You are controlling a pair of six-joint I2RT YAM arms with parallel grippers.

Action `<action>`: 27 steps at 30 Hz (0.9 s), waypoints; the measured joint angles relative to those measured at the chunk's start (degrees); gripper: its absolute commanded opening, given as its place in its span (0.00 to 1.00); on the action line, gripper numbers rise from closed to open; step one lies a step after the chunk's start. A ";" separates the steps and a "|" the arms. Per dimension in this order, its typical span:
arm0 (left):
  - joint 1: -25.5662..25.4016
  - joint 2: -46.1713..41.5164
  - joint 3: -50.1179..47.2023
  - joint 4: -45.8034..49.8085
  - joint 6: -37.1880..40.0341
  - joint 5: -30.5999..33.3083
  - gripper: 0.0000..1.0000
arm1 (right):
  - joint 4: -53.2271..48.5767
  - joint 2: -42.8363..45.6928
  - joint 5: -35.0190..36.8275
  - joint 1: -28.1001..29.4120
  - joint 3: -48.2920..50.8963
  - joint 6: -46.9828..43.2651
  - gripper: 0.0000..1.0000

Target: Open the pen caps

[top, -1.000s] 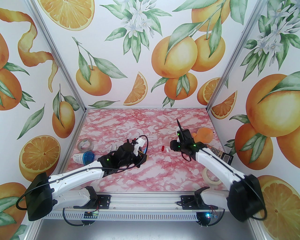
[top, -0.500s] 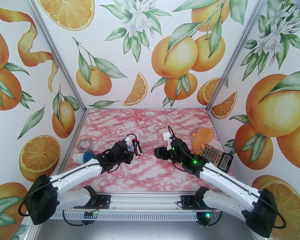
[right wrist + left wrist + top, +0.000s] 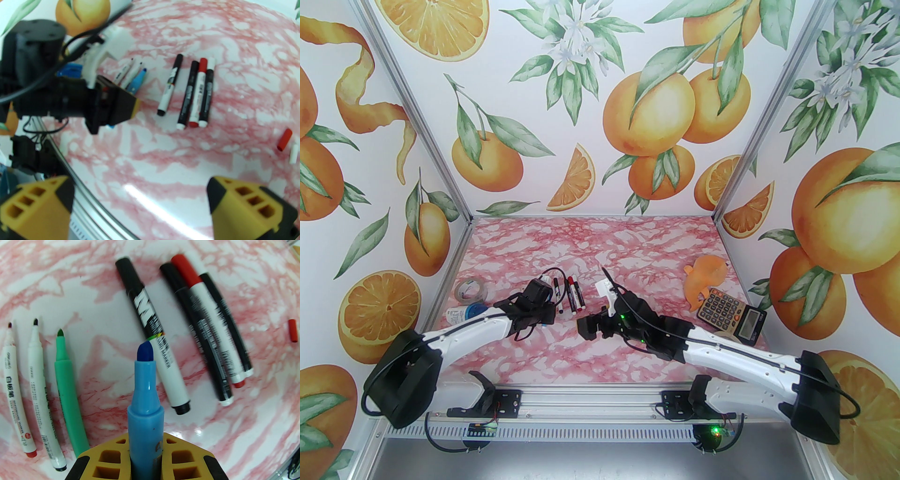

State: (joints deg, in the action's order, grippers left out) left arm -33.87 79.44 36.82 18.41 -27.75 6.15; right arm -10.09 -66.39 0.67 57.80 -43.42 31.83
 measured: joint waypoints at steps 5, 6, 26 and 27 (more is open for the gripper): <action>0.04 3.32 0.57 0.07 -0.85 1.53 0.03 | 0.02 -0.48 0.52 0.46 -1.16 -0.39 1.00; 0.09 3.52 0.68 0.13 -1.07 1.99 0.04 | 0.02 -0.48 0.61 0.46 -1.18 -0.39 1.00; 0.22 10.21 4.72 -0.15 -1.86 8.74 0.10 | -0.39 -0.48 2.01 0.46 -1.18 -0.39 1.00; 0.20 10.32 4.83 -0.13 -1.88 8.87 0.11 | -0.39 -0.48 2.01 0.46 -1.18 -0.39 1.00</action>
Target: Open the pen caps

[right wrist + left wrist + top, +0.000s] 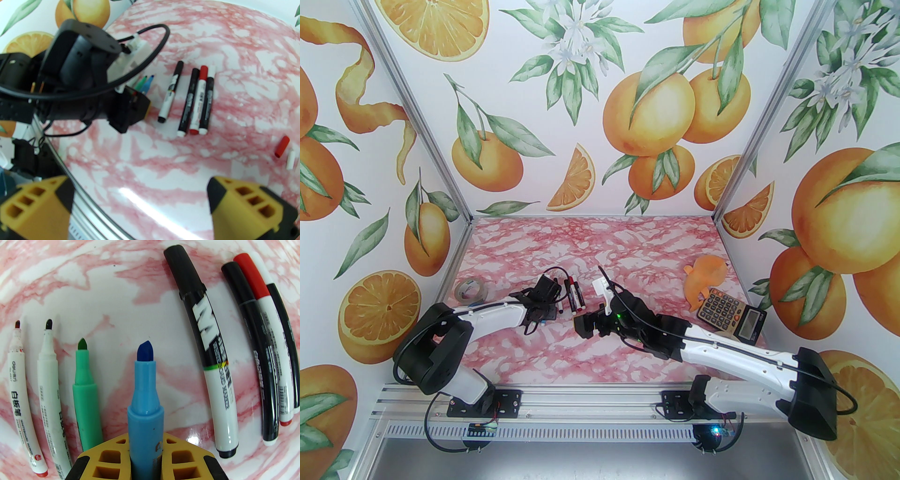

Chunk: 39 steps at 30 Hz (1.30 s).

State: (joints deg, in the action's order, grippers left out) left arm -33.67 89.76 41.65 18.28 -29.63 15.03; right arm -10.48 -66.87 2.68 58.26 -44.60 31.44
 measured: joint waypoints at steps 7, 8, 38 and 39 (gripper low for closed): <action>0.00 0.39 0.42 0.20 0.04 0.52 0.19 | 0.00 0.02 0.35 0.00 0.00 0.00 1.00; 0.00 0.42 0.44 0.22 0.11 0.61 0.21 | 0.00 0.02 0.39 0.00 0.00 0.00 1.00; 0.00 -4.70 6.82 4.57 -0.81 -6.14 0.31 | -0.76 0.28 0.59 0.00 0.00 0.00 1.00; 0.02 -3.91 7.30 4.59 -0.98 -6.51 0.32 | -1.05 0.46 0.63 0.00 0.00 0.00 1.00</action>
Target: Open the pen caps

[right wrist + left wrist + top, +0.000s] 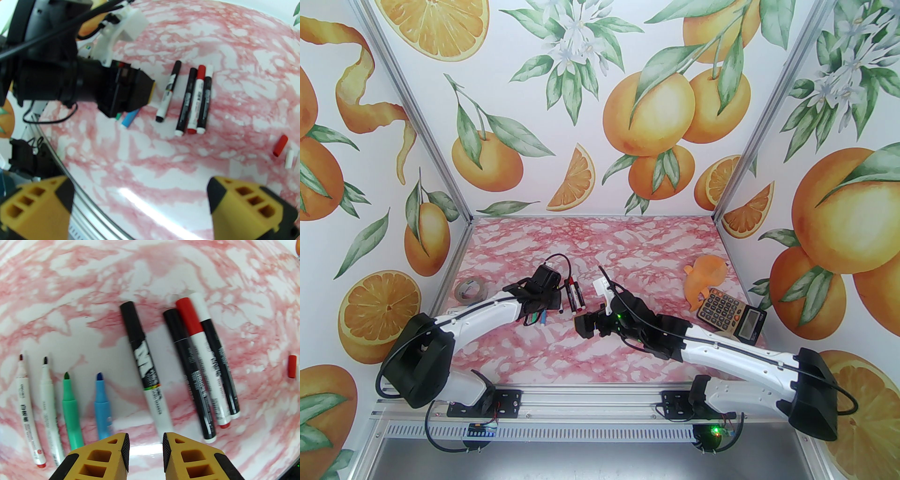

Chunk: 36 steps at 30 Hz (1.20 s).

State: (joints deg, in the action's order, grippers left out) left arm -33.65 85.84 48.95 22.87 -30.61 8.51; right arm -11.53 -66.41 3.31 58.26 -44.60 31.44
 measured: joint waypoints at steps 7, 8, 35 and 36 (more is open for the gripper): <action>-0.02 7.41 3.43 -0.42 -0.48 -1.20 0.32 | -0.70 2.01 1.01 0.00 0.00 0.00 1.00; -0.02 8.22 3.65 -0.52 -0.48 -1.14 0.32 | -0.81 2.34 1.14 0.00 0.02 0.00 1.00; 0.00 14.99 8.44 0.68 0.96 1.95 0.21 | -1.75 4.28 2.80 -0.02 1.86 0.57 1.00; 0.00 13.70 8.09 0.66 0.96 1.95 0.21 | -1.73 4.28 2.75 -0.26 1.86 1.07 1.00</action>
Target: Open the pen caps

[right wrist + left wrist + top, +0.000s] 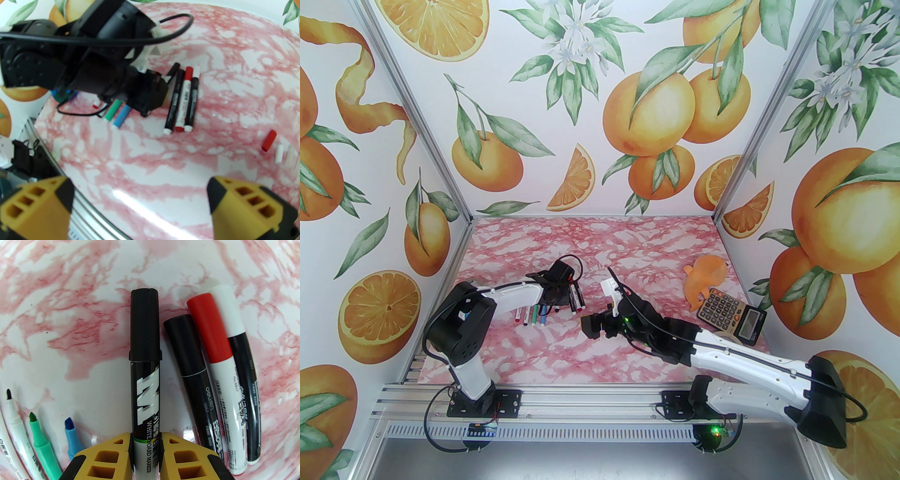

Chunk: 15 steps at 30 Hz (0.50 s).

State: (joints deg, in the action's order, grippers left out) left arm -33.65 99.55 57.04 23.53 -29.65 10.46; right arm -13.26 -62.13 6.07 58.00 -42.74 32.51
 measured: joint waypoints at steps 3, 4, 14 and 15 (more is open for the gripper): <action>0.00 -5.31 -1.77 0.02 0.02 -0.02 0.21 | 0.39 0.33 -0.63 -1.53 0.24 1.77 1.00; 0.00 -7.56 -2.54 -0.09 0.04 -0.17 0.21 | 0.63 0.72 -0.96 -2.40 0.52 2.34 0.99; -1.81 -21.18 -12.07 -8.07 4.00 -12.15 0.19 | 1.01 3.54 -5.22 -12.39 2.05 6.40 0.92; -2.29 -21.86 -13.49 -9.81 4.37 -14.36 0.19 | 0.98 3.54 -5.64 -13.33 2.05 6.80 0.91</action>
State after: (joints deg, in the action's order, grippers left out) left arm -35.94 77.69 43.55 13.72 -25.28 -3.90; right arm -12.27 -58.59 0.43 44.66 -40.69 39.31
